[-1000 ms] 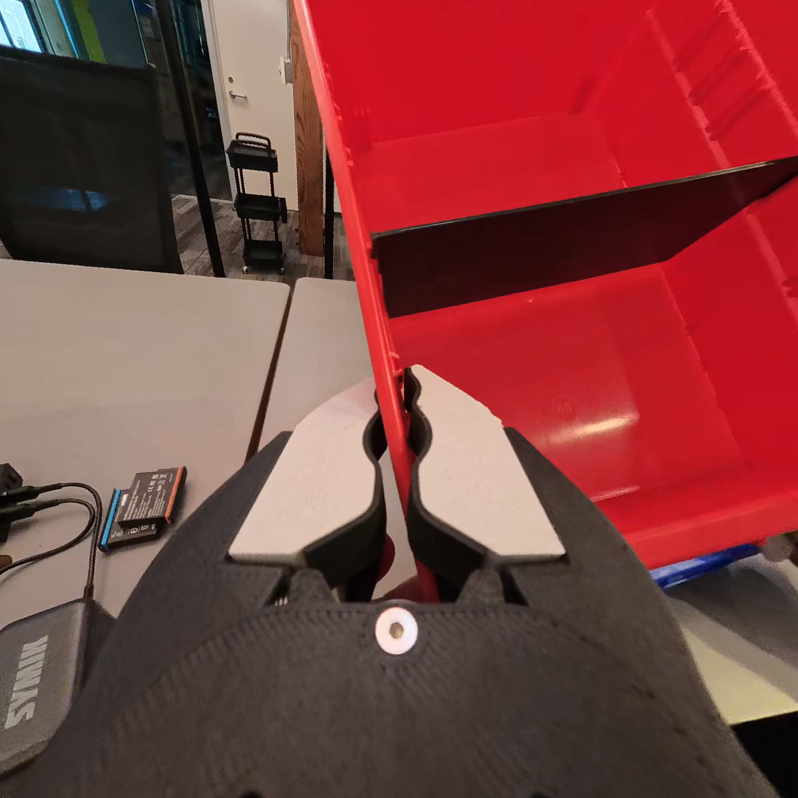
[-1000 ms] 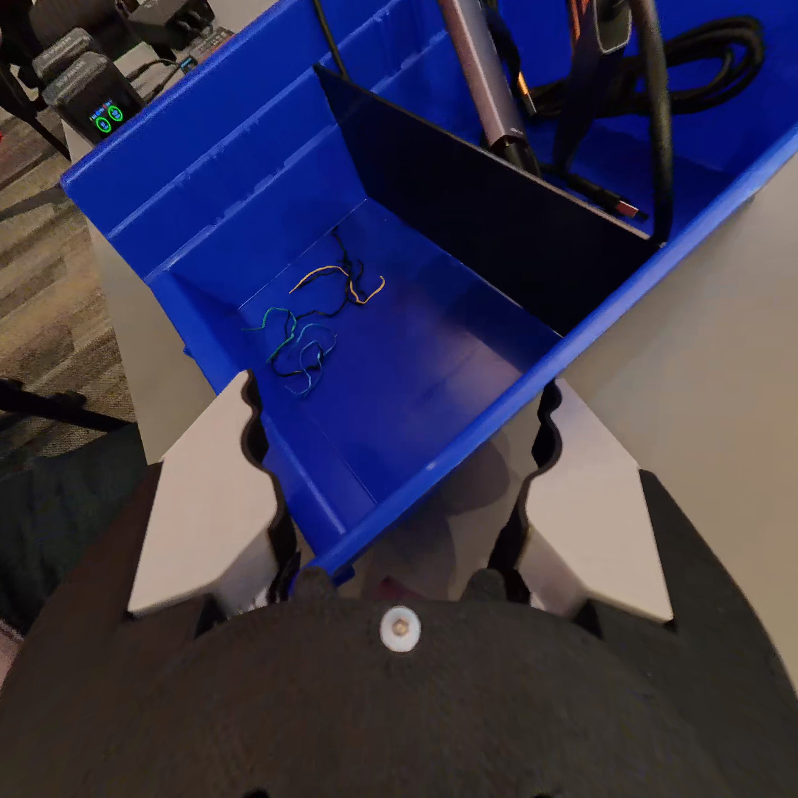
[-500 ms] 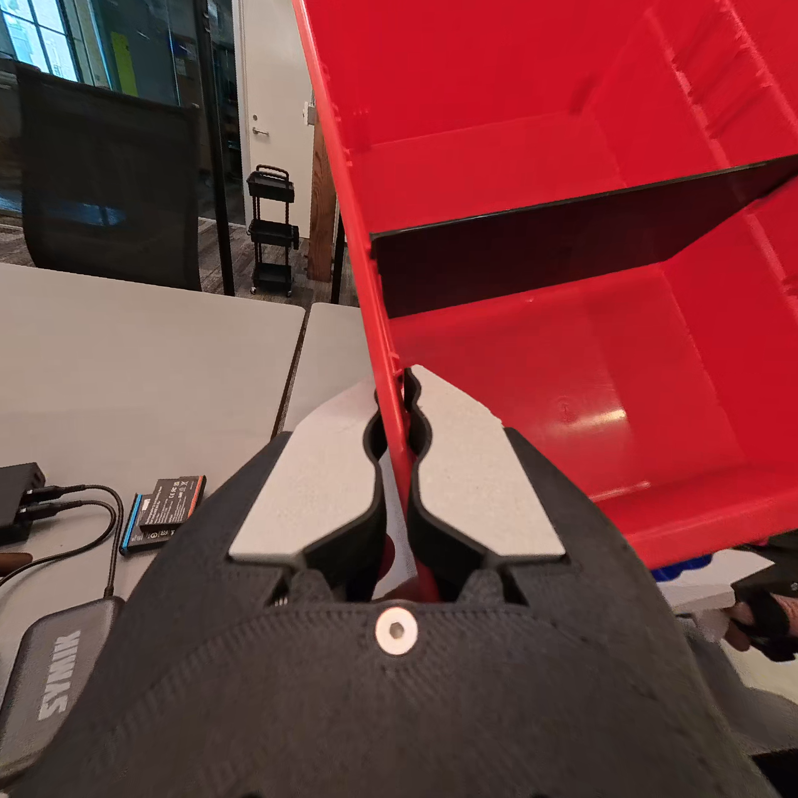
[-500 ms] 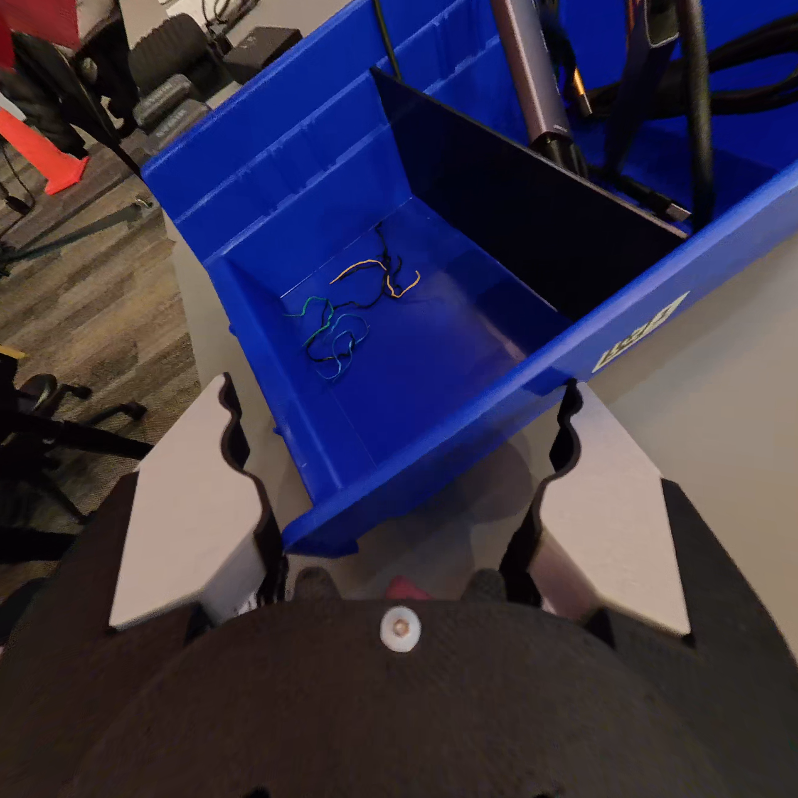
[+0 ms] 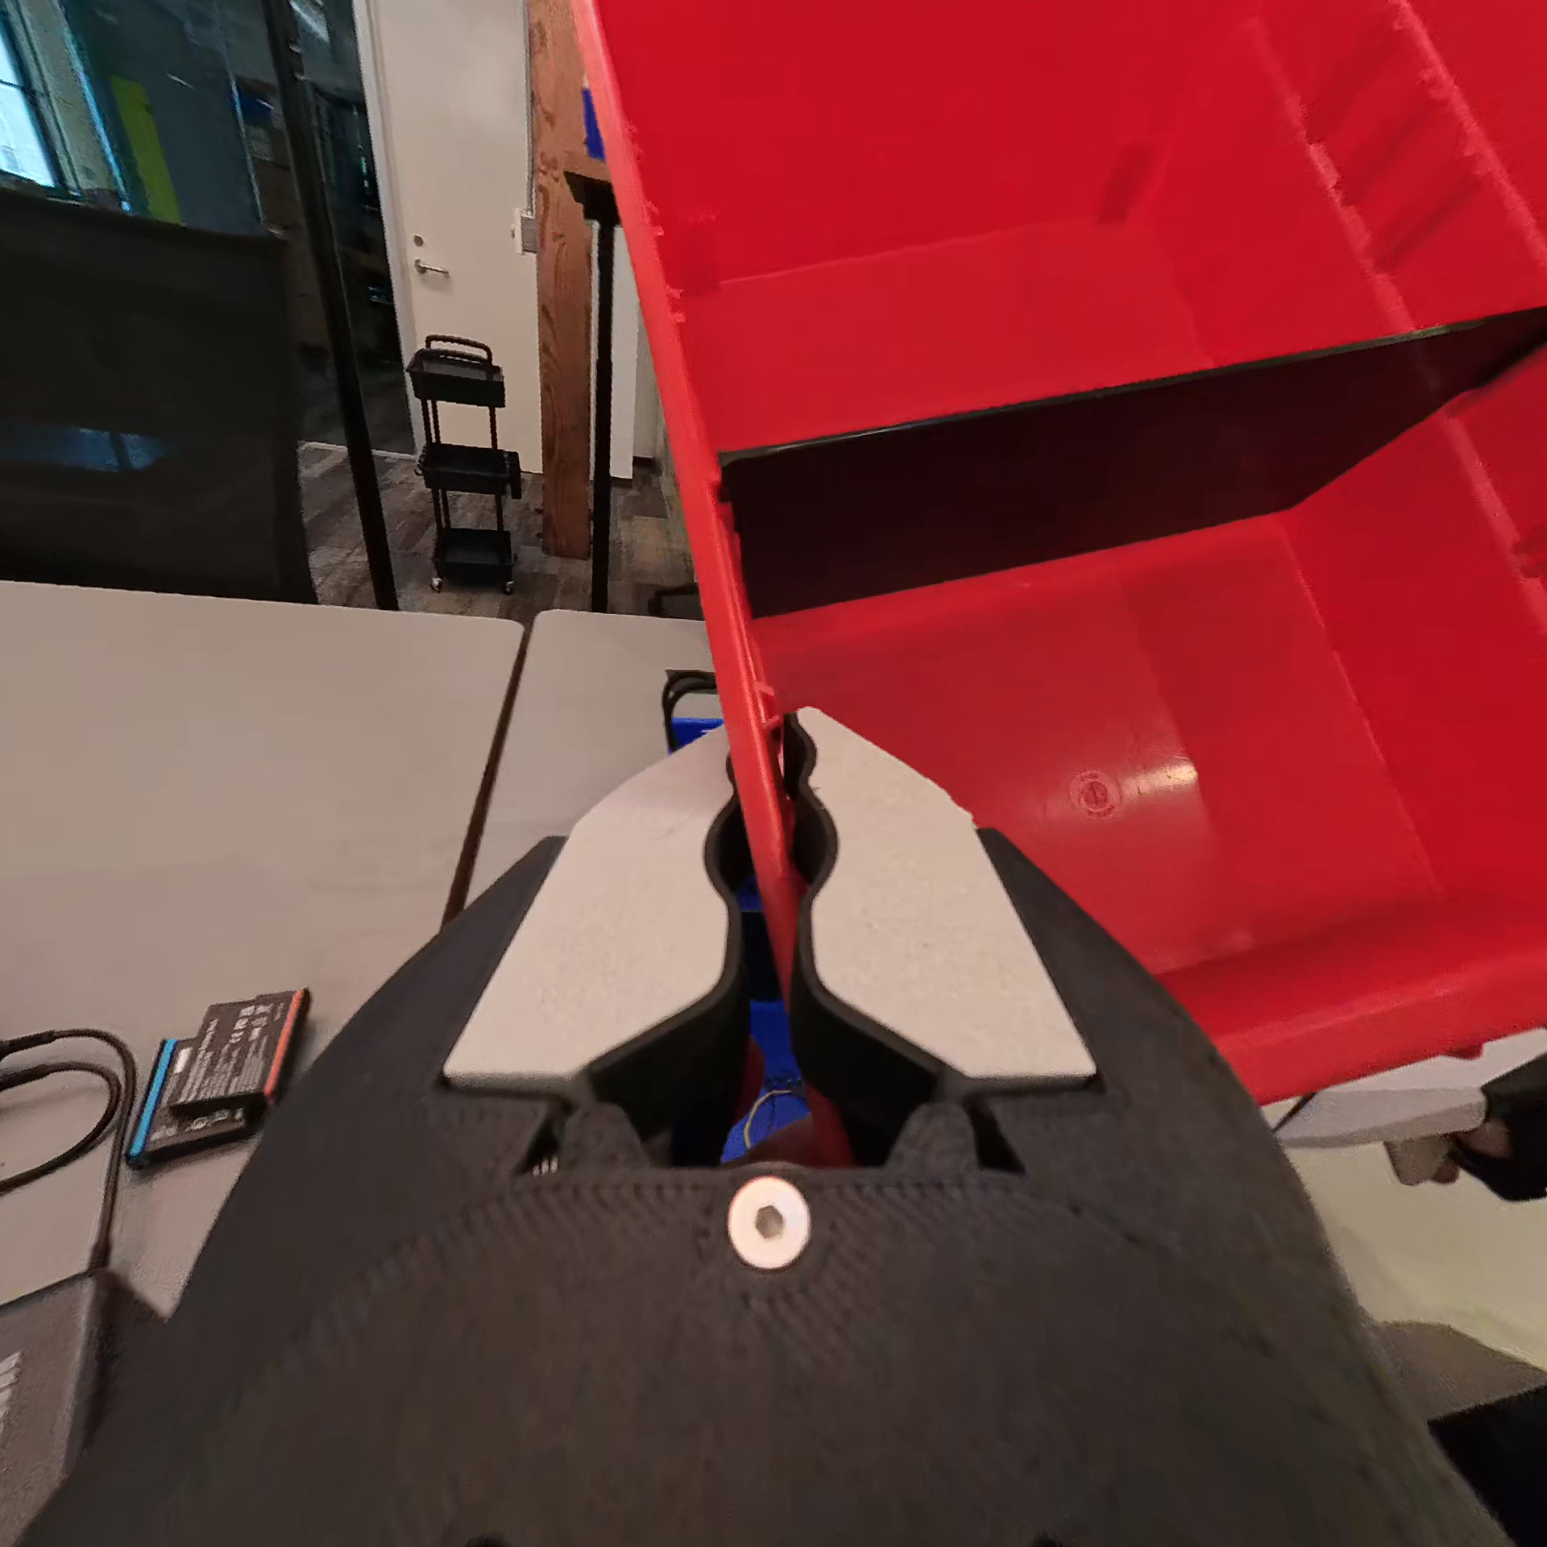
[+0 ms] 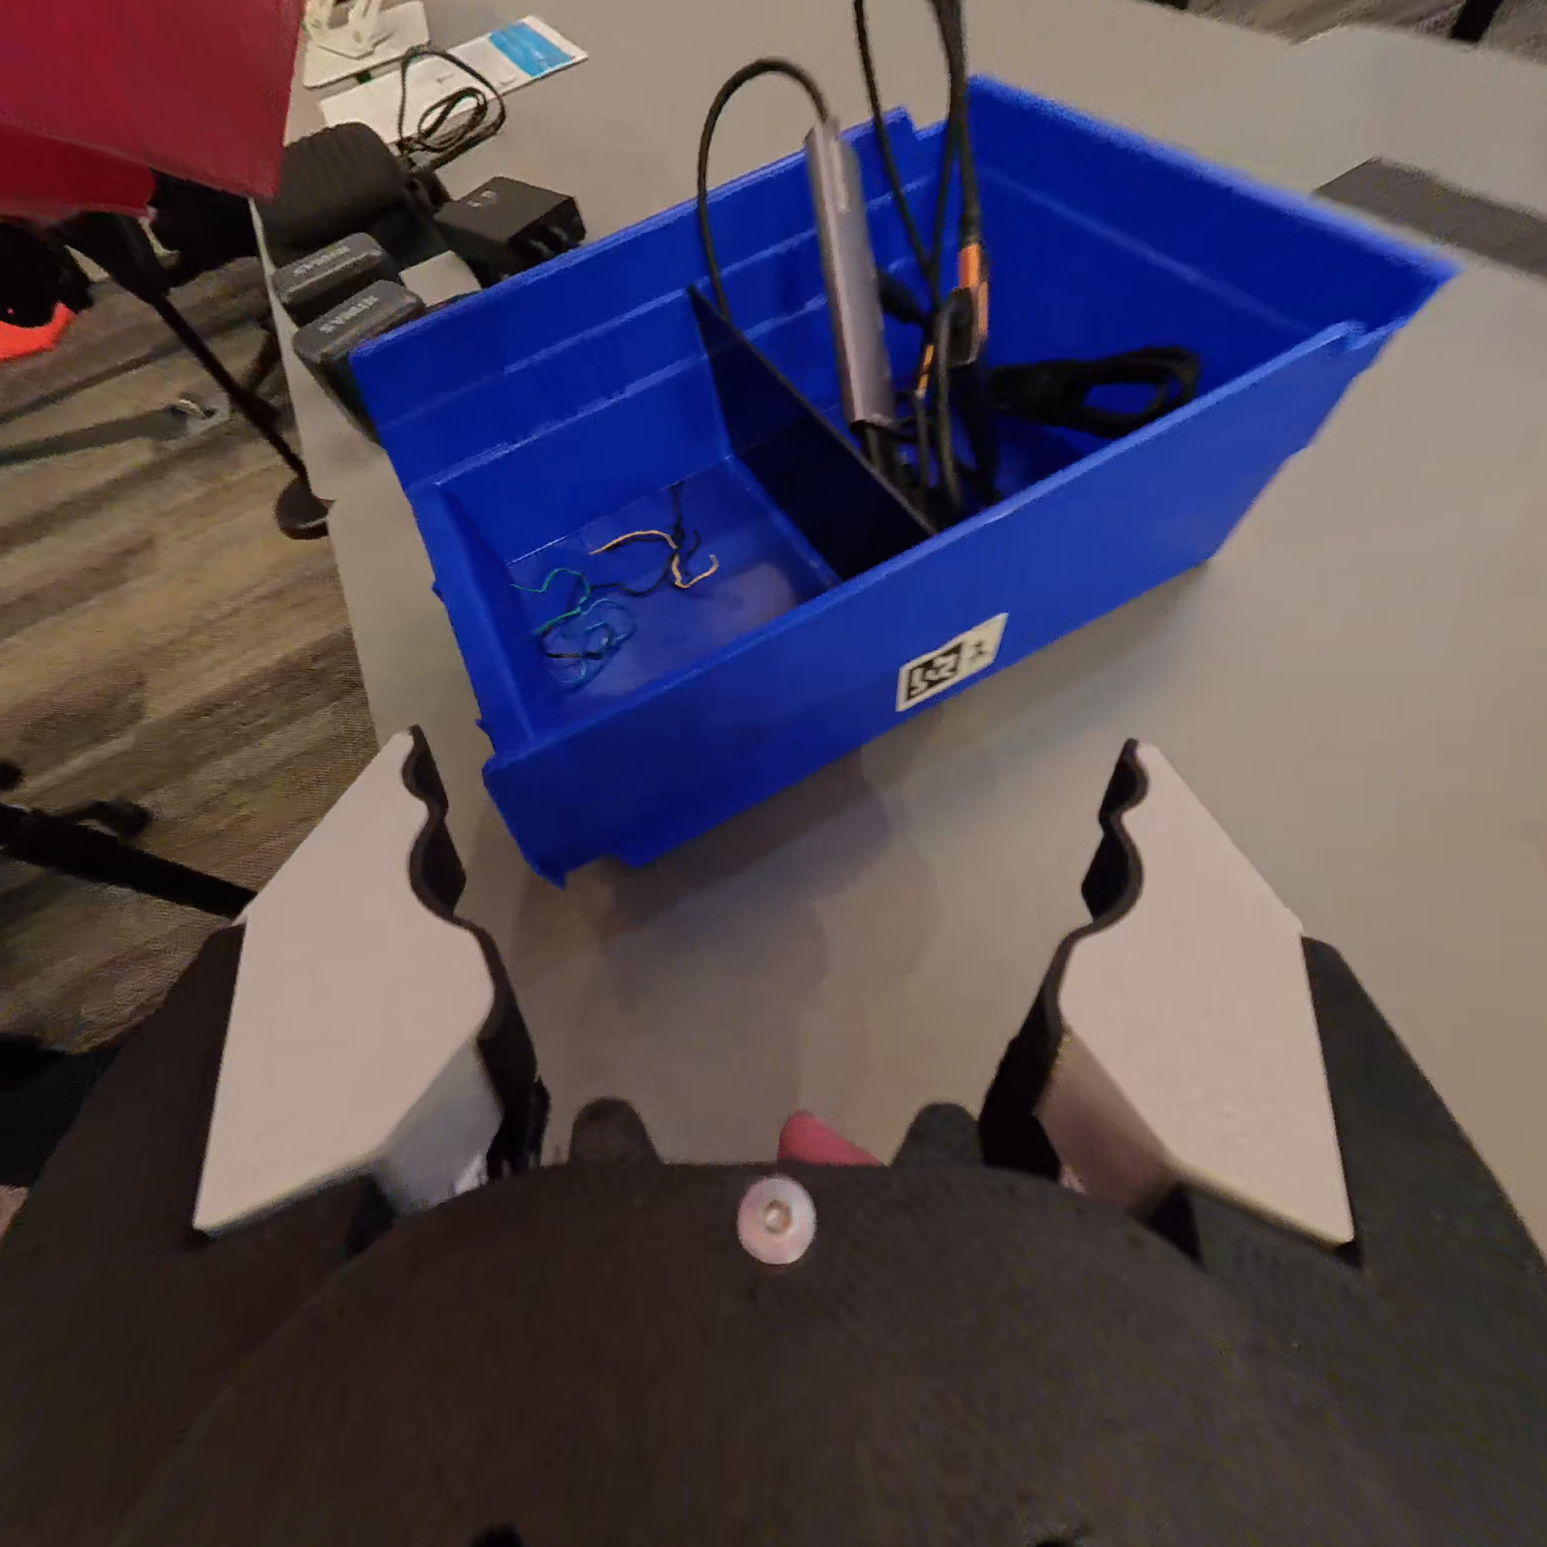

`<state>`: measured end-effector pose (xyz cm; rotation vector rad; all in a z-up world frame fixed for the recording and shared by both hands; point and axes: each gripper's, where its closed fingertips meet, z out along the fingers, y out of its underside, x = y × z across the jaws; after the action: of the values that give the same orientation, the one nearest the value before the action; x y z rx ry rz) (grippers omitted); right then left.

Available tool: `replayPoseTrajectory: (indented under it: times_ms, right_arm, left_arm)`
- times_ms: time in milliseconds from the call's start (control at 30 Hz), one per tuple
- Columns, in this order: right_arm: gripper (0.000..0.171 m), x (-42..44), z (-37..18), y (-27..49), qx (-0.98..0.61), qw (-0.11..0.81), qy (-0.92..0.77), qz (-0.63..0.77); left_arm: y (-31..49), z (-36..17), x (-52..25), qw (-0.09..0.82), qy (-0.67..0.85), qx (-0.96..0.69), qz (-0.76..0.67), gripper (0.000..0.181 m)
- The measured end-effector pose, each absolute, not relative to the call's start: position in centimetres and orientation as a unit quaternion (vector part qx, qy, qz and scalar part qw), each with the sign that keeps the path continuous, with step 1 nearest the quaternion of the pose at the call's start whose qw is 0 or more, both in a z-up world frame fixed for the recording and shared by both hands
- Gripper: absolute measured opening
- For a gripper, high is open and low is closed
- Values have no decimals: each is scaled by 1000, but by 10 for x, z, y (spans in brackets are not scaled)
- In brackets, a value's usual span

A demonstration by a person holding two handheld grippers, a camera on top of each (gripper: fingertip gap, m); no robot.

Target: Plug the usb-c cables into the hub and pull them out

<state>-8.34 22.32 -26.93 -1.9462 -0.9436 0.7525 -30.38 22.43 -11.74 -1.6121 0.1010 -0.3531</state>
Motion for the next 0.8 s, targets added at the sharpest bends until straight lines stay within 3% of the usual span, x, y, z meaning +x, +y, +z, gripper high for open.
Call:
replayPoseTrajectory:
  times_ms: [233, 400, 567, 800]
  right_arm:
    - [147, -14, -248, 208, -754, 451, -399, 263]
    - [138, 84, -213, 196, -730, 492, -391, 268]
    - [132, 193, -165, 187, -744, 502, -352, 267]
    - [131, 274, -104, 150, -718, 553, -299, 299]
  left_arm:
    - [235, -110, -251, 665, 77, -724, -164, 4]
    - [246, -100, -191, 654, 126, -724, -181, 4]
    - [266, -93, -101, 632, 189, -720, -217, 4]
    - [278, -123, 47, 571, 277, -730, -252, 4]
